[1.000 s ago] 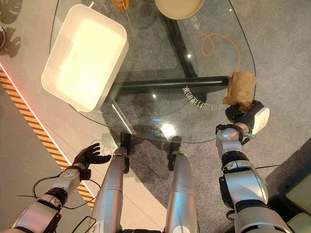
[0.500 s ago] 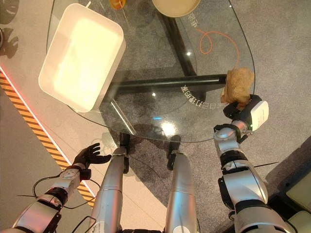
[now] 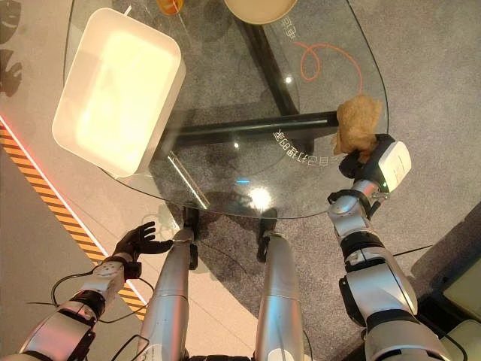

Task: Wipe the table with a cloth and put it in the basket.

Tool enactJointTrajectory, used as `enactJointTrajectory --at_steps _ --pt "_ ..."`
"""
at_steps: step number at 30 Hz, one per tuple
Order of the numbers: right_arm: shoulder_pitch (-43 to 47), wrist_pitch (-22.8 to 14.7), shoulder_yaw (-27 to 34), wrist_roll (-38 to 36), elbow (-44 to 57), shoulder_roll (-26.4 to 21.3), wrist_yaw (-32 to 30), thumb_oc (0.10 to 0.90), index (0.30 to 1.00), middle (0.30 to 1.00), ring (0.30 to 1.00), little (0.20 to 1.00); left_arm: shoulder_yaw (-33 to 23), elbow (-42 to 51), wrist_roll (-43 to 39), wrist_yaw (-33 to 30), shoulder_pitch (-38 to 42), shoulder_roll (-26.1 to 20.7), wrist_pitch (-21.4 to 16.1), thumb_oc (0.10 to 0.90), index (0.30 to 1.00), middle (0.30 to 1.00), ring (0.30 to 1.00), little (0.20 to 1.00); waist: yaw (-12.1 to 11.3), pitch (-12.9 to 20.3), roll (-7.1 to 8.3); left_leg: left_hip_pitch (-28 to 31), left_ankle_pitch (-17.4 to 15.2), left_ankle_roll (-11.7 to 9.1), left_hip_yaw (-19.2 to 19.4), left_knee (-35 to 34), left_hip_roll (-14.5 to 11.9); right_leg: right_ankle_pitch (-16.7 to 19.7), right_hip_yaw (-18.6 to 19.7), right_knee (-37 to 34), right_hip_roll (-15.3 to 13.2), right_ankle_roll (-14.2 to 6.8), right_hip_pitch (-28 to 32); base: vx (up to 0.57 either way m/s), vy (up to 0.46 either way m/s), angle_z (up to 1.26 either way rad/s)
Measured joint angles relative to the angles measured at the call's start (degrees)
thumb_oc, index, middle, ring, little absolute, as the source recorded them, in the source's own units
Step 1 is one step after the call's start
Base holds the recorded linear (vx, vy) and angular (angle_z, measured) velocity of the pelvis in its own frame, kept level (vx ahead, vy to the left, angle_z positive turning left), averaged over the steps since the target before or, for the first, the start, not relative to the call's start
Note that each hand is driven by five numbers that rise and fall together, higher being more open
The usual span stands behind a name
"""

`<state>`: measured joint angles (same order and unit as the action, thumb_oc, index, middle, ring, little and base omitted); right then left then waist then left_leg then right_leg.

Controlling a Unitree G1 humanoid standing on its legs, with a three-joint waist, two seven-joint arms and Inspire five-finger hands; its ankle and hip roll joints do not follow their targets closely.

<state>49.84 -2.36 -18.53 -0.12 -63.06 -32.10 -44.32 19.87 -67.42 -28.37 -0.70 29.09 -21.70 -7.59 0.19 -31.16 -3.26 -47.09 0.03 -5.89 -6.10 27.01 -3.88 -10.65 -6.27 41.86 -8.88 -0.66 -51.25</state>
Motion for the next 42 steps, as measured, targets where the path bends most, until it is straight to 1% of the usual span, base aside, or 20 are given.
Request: enactJointTrajectory --at_steps 13,17,22,24,28,32,34,39,42 --pt "-0.09 1.91 -4.54 4.71 7.53 -0.22 3.25 0.1 0.3 0.3 0.3 0.2 0.05 0.13 0.02 -0.4 -0.01 0.77 0.02 0.8 0.9 0.9 0.9 0.9 -0.1 0.03 -0.15 0.15 0.08 -0.1 0.01 -0.33 -0.28 -0.02 0.0 0.01 0.31 0.25 -0.1 0.0 0.0 0.0" --pt "-0.06 2.09 -6.81 6.54 9.94 -0.16 4.55 0.1 0.3 0.3 0.3 0.2 0.05 0.52 0.02 -1.01 -0.01 0.85 0.06 0.8 0.9 0.9 0.9 0.9 -0.18 0.03 -0.15 0.49 0.49 -0.72 0.01 -0.97 -0.31 0.04 -0.01 0.04 0.28 0.22 -0.1 0.0 0.0 0.0" --pt "0.18 2.57 -9.59 9.16 12.25 -0.02 6.26 0.1 0.3 0.3 0.3 0.2 0.04 0.78 0.03 -1.04 -0.01 0.9 0.04 0.8 0.9 0.9 0.9 0.9 -0.89 0.04 -0.15 0.91 0.79 -1.16 0.01 -1.07 -0.41 0.19 0.04 0.22 0.34 0.51 -0.08 0.0 0.0 0.0" --pt "0.19 2.61 -9.71 9.43 12.67 0.08 6.99 0.1 0.3 0.3 0.3 0.2 0.04 0.78 0.05 -1.05 -0.02 0.97 0.01 0.8 0.9 0.9 0.9 0.9 -1.28 0.04 -0.16 0.95 0.8 -1.18 0.01 -1.1 -0.48 0.14 0.02 0.27 0.4 0.48 -0.08 0.0 0.0 0.0" --pt "0.75 2.61 -10.13 11.59 13.49 -0.32 10.37 0.1 0.3 0.3 0.3 0.2 0.04 0.77 0.12 -1.1 -0.12 1.01 0.03 0.8 0.9 0.9 0.9 0.9 -1.43 0.05 -0.17 1.06 0.9 -1.12 0.01 -1.68 -0.52 0.01 -0.06 0.35 0.39 0.43 -0.08 0.0 0.0 0.0" --pt "1.53 2.58 -13.61 13.14 15.89 -1.45 14.01 0.1 0.3 0.3 0.3 0.2 0.04 0.81 0.15 -1.09 -0.18 1.02 0.04 0.8 0.9 0.9 0.9 0.9 -1.45 0.06 -0.18 1.35 1.07 -1.03 0.0 -2.02 -0.58 -0.03 -0.13 0.41 0.41 0.54 -0.07 0.0 0.0 0.0" --pt "1.67 2.4 -14.95 13.79 17.12 -1.33 15.39 0.1 0.3 0.3 0.3 0.2 0.04 0.93 0.18 -1.09 -0.18 1.03 0.04 0.8 0.9 0.9 0.9 0.9 -1.5 0.09 -0.23 1.52 1.41 -1.56 0.0 -2.12 -0.6 -0.04 -0.15 0.41 0.39 0.6 -0.05 0.0 0.0 0.0" --pt "1.76 1.73 -19.43 16.48 20.55 -0.84 19.42 0.1 0.3 0.3 0.3 0.2 0.05 0.99 0.23 -1.09 -0.17 1.12 0.01 0.8 0.9 0.9 0.9 0.9 -1.8 0.1 -0.26 1.69 1.56 -1.8 0.01 -2.11 -0.6 0.09 -0.15 0.44 0.36 0.89 0.13 0.0 0.0 0.0" --pt "1.75 1.61 -21.0 17.86 21.91 -0.08 21.6 0.1 0.3 0.3 0.3 0.2 0.04 1.01 0.42 -1.1 -0.17 1.12 0.01 0.8 0.9 0.9 0.9 0.9 -2.14 0.11 -0.27 1.71 1.57 -1.81 0.01 -2.09 -0.56 0.05 -0.16 0.57 0.3 0.91 0.13 0.0 0.0 0.0"
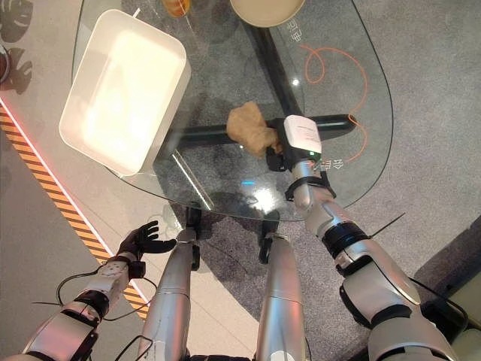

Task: Wipe the table with a cloth and put it in the basket.

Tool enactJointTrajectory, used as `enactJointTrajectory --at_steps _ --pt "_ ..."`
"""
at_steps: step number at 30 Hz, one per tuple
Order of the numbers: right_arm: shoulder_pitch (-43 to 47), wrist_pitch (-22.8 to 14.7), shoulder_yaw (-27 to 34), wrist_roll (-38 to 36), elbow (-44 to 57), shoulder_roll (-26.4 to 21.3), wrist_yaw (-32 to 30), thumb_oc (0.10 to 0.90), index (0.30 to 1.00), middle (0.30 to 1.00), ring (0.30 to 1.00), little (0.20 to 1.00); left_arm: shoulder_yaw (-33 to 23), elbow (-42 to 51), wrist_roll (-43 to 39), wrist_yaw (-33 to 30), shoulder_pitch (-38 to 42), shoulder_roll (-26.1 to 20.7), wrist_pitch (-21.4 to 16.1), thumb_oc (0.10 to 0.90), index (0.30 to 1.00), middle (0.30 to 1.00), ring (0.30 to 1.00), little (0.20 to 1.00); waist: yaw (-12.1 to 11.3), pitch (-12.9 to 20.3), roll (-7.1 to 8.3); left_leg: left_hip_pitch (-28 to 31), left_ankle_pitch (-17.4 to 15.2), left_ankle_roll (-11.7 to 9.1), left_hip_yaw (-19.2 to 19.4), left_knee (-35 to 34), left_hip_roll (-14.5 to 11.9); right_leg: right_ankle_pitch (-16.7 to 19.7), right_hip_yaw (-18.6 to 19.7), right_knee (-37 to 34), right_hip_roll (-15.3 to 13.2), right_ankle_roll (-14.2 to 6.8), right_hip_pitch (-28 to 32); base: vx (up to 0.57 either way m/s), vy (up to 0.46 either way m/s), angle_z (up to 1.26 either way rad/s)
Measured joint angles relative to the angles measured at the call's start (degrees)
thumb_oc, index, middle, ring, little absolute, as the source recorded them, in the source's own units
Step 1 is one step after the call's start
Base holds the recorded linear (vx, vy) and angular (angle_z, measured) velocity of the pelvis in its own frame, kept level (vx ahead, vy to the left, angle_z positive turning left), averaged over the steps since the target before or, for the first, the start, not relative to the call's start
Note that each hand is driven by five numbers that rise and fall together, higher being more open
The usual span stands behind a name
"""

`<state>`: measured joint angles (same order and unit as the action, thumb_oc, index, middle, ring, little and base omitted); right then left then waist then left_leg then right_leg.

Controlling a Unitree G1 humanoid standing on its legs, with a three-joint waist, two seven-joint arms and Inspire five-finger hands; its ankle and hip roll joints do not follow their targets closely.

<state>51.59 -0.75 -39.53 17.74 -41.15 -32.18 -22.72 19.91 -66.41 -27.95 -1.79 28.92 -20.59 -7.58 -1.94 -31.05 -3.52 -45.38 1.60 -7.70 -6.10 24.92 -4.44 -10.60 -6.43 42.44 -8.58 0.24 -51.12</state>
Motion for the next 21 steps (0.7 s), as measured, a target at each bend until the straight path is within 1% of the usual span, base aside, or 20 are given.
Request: enactJointTrajectory --at_steps 4,6,11,13,21 --pt "-0.02 -0.64 -1.64 0.37 0.65 0.7 2.12 0.1 0.3 0.3 0.3 0.2 -0.01 0.15 0.09 0.0 0.0 0.04 0.0 0.8 0.9 0.9 0.9 0.9 -0.88 0.0 -0.01 0.1 -0.05 0.08 0.0 -0.07 0.0 -0.26 -0.04 0.25 -0.04 -0.15 0.0 0.0 0.0 0.0" --pt "-0.1 -0.77 -2.43 0.41 1.56 0.72 3.24 0.1 0.3 0.3 0.3 0.2 0.0 0.14 0.1 0.0 -0.02 0.04 0.04 0.8 0.9 0.9 0.9 0.9 -1.09 0.0 -0.01 0.1 -0.05 0.09 0.0 -0.07 0.0 -0.43 -0.12 0.33 -0.1 0.1 0.0 0.0 0.0 0.0" --pt "-0.69 -1.28 -4.52 0.9 2.56 2.16 5.46 0.1 0.3 0.3 0.3 0.2 -0.02 0.16 0.11 0.0 -0.03 0.04 0.04 0.8 0.9 0.9 0.9 0.9 -1.12 0.0 0.0 0.1 -0.02 0.08 0.0 -0.07 0.12 -0.38 -0.13 0.38 -0.25 0.02 0.01 0.0 0.0 0.0" --pt "-0.86 -1.29 -4.54 0.92 2.64 2.85 6.12 0.1 0.3 0.3 0.3 0.2 -0.02 0.16 0.12 0.0 -0.03 0.04 0.04 0.8 0.9 0.9 0.9 0.9 -1.12 0.0 0.0 0.1 -0.02 0.08 0.0 -0.08 0.19 -0.28 -0.13 0.4 -0.35 -0.11 0.01 0.0 0.0 0.0" --pt "-1.18 -2.34 -4.6 2.49 3.63 2.64 8.71 0.1 0.3 0.3 0.3 0.2 -0.02 0.16 0.22 0.02 -0.03 0.05 0.05 0.8 0.9 0.9 0.9 0.9 -1.09 0.0 0.0 0.1 0.12 -0.1 0.0 0.04 0.37 -0.22 -0.14 0.44 -0.54 -0.03 0.14 0.0 0.0 0.0"
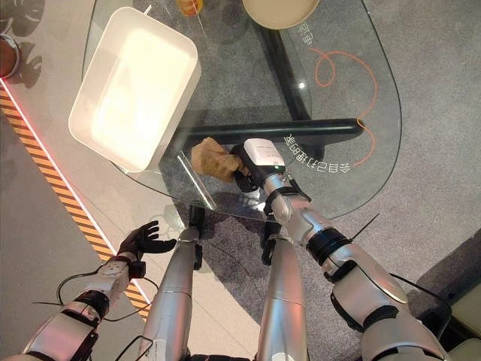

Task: Wipe the table with a cloth and put it in the basket.

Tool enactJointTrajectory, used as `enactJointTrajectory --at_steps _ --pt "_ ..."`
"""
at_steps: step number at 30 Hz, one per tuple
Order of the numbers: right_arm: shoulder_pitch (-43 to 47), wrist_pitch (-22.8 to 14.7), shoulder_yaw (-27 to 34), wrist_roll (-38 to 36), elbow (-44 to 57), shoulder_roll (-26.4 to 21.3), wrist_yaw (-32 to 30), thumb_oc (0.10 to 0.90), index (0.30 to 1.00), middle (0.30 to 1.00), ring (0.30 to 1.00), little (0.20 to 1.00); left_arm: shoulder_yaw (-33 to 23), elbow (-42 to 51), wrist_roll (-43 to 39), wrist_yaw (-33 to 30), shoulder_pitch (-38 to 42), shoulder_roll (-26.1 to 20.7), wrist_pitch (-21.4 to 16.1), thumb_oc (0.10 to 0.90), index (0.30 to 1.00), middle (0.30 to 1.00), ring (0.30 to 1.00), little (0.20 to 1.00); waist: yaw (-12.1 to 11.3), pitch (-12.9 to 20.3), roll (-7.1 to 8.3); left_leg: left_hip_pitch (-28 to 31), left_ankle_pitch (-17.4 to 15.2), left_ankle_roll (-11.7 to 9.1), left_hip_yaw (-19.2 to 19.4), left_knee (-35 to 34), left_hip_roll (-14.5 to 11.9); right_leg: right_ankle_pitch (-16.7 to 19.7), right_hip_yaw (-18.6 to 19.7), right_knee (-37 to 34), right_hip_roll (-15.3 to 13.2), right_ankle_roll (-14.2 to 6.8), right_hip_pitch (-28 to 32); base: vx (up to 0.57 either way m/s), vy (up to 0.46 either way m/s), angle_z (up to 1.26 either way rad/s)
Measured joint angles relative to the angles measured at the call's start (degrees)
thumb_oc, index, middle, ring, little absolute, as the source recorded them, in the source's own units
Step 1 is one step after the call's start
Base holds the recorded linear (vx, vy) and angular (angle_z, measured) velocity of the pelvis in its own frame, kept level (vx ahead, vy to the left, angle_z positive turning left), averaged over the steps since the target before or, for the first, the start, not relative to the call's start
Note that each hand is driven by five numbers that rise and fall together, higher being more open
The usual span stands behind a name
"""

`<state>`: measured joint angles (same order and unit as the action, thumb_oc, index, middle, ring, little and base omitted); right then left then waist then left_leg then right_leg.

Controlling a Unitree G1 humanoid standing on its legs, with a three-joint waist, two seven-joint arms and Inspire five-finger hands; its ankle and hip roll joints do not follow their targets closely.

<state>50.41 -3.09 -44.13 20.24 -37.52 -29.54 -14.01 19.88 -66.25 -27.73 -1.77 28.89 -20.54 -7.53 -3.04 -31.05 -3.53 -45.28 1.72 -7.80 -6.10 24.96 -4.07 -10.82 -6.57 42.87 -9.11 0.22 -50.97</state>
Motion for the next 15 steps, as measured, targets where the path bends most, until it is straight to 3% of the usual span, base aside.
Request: enactJointTrajectory --at_steps 10,15 --pt "-0.57 -0.07 -0.98 -0.02 0.41 0.12 0.82 0.1 0.3 0.3 0.3 0.2 -0.18 0.01 -1.48 -0.45 0.0 0.0 -0.07 0.8 0.9 0.9 0.9 0.9 -0.02 0.0 0.0 0.19 0.04 0.1 -0.03 0.1 0.07 0.04 -0.04 0.02 -0.09 0.0 0.29 0.0 0.0 0.0" --pt "-1.94 0.01 -0.06 -0.68 0.37 0.13 -2.21 0.1 0.3 0.3 0.3 0.2 -7.45 0.0 -15.78 -1.16 -0.01 1.33 -0.31 0.8 0.9 0.9 0.9 0.9 -0.02 0.0 0.0 0.26 0.07 0.07 -0.28 0.43 0.32 -0.08 -0.21 0.53 -0.38 -0.02 0.45 0.0 -0.007 0.03"
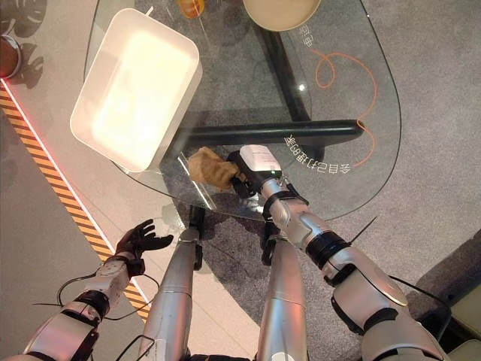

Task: Wipe the table with a cloth and put it in the basket.

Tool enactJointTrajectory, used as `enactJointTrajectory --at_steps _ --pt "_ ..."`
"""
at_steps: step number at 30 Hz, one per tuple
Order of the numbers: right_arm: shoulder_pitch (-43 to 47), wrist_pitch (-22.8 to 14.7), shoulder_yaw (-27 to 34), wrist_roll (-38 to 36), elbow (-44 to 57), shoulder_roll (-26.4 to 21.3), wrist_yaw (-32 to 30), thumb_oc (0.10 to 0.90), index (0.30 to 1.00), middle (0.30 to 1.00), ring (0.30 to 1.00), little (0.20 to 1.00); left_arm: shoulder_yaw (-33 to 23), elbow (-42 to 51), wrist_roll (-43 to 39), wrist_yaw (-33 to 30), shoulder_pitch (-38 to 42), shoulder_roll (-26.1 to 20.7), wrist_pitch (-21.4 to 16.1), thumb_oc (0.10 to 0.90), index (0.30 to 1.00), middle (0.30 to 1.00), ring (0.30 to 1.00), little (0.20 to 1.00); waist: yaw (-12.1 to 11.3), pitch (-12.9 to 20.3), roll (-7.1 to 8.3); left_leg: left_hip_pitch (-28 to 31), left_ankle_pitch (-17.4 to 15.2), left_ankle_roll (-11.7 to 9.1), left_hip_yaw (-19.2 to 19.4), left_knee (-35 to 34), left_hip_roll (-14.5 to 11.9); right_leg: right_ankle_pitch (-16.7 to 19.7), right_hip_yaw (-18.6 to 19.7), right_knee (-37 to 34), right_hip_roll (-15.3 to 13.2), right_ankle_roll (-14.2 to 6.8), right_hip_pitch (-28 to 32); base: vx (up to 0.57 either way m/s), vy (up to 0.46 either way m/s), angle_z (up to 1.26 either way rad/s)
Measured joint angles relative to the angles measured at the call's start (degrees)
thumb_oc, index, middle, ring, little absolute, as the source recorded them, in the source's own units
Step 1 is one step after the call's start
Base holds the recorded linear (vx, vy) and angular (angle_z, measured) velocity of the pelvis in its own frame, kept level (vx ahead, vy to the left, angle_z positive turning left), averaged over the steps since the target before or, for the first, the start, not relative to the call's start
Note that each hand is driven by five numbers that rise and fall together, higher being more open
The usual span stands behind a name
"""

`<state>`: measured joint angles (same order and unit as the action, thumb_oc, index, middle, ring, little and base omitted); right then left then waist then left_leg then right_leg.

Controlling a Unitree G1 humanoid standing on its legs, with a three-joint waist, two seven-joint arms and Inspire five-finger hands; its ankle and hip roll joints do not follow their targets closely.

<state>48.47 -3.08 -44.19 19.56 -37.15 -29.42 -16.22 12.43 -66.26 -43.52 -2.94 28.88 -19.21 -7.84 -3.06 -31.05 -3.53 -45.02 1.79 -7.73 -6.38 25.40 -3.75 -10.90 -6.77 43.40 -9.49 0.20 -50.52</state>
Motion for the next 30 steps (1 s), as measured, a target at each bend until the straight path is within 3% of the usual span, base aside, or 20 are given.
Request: enactJointTrajectory --at_steps 9,19,30 --pt "-1.87 1.53 6.41 -6.12 0.08 0.61 -5.96 0.1 0.3 0.3 0.3 0.2 -7.05 2.9 -14.41 -0.68 -0.21 -0.02 -3.04 0.8 0.9 0.9 0.9 0.9 -0.04 0.0 0.0 0.02 -0.19 0.26 -0.42 0.8 0.27 -0.37 -0.22 0.52 -0.24 0.12 0.48 0.0 0.003 0.02" --pt "-7.82 2.14 14.56 -8.5 4.82 0.35 -11.18 0.1 0.3 0.3 0.3 0.2 -9.32 15.98 -19.12 -5.48 0.47 0.04 -14.92 0.8 0.9 0.9 0.9 0.9 0.09 -0.09 0.15 -0.1 -0.18 0.26 -0.46 0.85 0.24 -0.31 -0.3 0.42 -0.16 -0.21 0.42 0.0 0.0 0.0" --pt "-13.75 -0.06 20.67 -8.37 12.65 0.68 -13.57 0.1 0.3 0.3 0.3 0.2 -11.48 29.41 -27.65 -0.29 0.24 -0.4 -23.42 0.8 0.9 0.9 0.9 0.9 0.23 -0.14 0.35 -0.2 -0.35 0.49 -0.46 1.32 0.25 -0.62 -0.27 0.39 -0.13 -0.21 0.53 0.0 0.0 0.0"
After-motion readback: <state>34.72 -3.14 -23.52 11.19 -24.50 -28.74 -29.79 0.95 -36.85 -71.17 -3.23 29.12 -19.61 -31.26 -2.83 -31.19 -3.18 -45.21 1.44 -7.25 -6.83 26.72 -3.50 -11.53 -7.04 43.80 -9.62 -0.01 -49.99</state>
